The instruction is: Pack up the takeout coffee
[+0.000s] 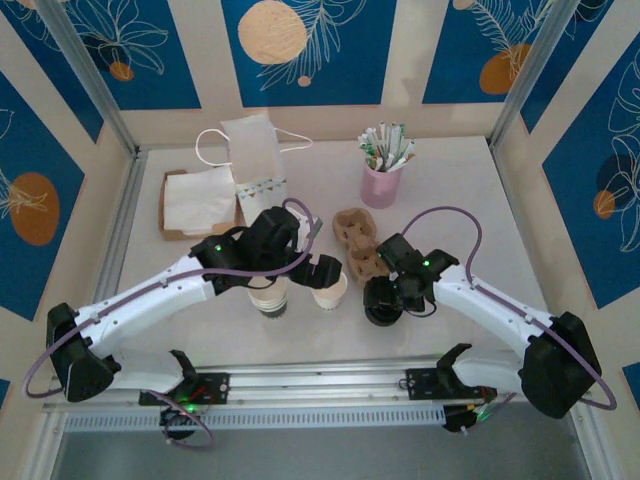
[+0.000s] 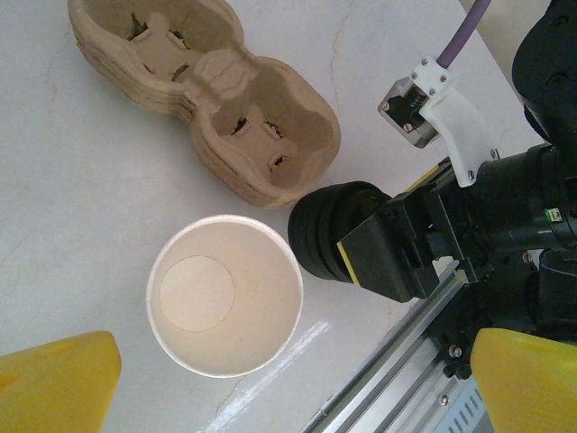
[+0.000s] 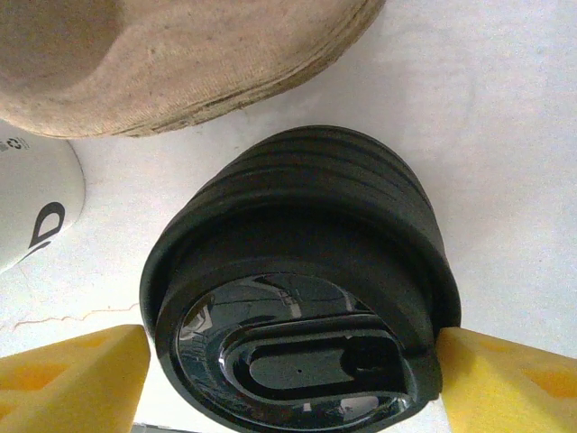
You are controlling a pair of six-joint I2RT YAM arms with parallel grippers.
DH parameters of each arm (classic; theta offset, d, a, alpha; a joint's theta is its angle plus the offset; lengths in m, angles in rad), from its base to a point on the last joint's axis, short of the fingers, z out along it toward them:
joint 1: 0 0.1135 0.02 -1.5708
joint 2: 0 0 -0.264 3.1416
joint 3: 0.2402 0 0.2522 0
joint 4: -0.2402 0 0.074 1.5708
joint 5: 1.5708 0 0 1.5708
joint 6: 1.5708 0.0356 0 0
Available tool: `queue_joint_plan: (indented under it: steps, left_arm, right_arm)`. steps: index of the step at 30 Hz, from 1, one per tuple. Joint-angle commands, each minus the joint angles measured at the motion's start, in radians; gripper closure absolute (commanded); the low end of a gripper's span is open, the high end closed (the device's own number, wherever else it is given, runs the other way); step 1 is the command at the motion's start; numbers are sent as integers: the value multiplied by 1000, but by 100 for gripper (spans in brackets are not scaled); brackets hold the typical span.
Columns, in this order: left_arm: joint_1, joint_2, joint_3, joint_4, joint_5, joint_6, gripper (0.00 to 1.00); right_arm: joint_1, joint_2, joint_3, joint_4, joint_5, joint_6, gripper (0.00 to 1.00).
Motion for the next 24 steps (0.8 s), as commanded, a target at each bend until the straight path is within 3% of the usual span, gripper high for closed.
queue_joint_plan:
  steps: [1,12,24]
  left_arm:
    - [-12,-18,-7,9,-14,19,0]
    - [-11,-19,-4,7,-16,19,0]
    - [-12,-19,-6,6,-19,20,0]
  right_arm:
    - [-3,10,-13,0,-3,2,20]
    - [-3,30,-11,5,-5,1,19]
    - [-3,11,10,-30,8,-1,26]
